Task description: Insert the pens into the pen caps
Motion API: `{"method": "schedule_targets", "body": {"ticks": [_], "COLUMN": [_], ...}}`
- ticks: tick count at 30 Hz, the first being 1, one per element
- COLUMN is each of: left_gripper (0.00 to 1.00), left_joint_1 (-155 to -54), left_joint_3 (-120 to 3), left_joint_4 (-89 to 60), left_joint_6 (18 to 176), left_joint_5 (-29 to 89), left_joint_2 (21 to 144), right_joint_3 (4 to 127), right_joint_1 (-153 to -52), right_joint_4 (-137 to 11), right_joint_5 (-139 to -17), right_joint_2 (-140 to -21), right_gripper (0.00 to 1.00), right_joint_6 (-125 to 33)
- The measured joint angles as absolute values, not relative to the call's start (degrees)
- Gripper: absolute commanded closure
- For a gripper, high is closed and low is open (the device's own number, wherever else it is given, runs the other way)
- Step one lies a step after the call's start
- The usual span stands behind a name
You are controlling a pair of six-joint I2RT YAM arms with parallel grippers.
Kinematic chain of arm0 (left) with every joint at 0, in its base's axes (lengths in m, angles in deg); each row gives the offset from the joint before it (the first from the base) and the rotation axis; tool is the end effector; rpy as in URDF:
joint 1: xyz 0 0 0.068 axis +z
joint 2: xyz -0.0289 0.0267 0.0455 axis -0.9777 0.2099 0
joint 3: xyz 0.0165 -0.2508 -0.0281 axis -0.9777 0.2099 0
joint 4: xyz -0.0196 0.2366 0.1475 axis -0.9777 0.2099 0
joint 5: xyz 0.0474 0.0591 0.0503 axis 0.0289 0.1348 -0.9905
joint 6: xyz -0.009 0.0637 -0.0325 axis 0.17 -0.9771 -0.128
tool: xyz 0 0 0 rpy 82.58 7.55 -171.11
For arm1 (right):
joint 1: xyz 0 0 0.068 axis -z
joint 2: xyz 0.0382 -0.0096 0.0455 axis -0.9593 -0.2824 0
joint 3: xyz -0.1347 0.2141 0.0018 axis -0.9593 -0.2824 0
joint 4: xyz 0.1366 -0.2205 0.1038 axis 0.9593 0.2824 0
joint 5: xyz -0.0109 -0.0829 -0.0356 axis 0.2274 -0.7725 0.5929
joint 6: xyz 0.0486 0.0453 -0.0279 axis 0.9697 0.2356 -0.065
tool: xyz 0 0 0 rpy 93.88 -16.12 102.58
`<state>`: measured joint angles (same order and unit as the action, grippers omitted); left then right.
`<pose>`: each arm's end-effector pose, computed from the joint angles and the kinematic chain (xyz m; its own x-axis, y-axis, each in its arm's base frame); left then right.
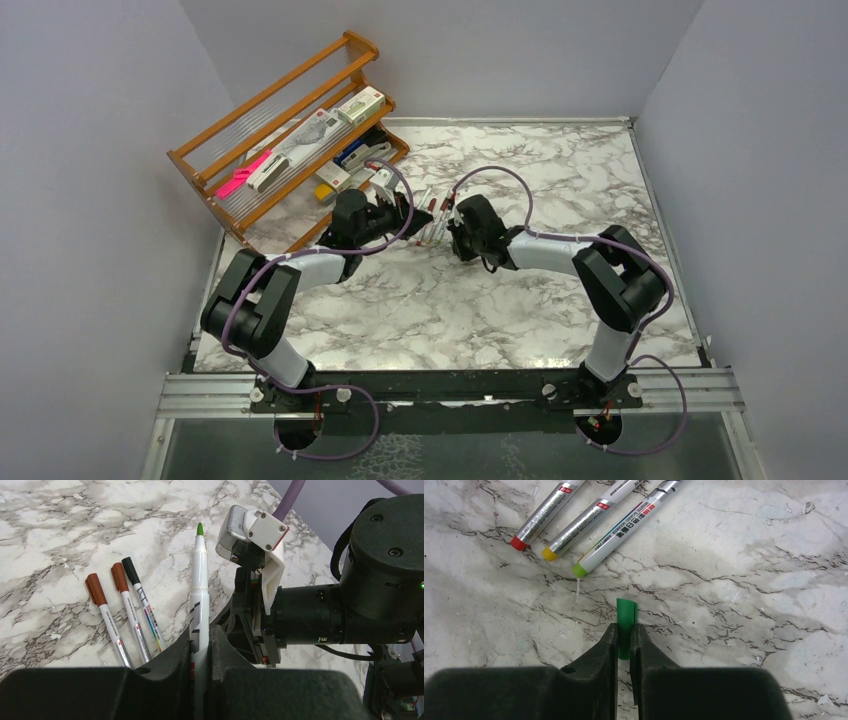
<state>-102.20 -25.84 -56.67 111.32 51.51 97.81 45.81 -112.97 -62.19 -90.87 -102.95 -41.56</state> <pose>0.3163 -0.1753 0.1702 -0.4580 -0.2104 -0.8637 0.6730 0.5527 -0.4916 0.3030 0.2414 0.0966 -0.6807 -0.3118 -0.6629 -0.4605 0.8859 0.0562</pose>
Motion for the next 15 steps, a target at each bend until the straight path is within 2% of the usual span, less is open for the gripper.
{"method": "schedule_targets", "body": {"ticks": [10,15], "left_gripper": [1.00,1.00], "left_joint_1": [-102.2,-102.2], "left_joint_3": [-25.7,-23.8], "left_joint_4": [-56.7,-60.6], "left_joint_6": [111.4,114.5], "left_joint_5": [51.5,52.2], "left_joint_2": [97.8,97.7], "right_joint_3": [42.8,34.8], "right_joint_1": [-113.0,-111.7], "right_joint_4": [-63.5,-69.5], "right_joint_5": [-89.9,-89.3], "right_joint_2": [-99.8,-90.3], "right_gripper": [0.99,0.99], "right_joint_6": [-36.4,-31.0]}}
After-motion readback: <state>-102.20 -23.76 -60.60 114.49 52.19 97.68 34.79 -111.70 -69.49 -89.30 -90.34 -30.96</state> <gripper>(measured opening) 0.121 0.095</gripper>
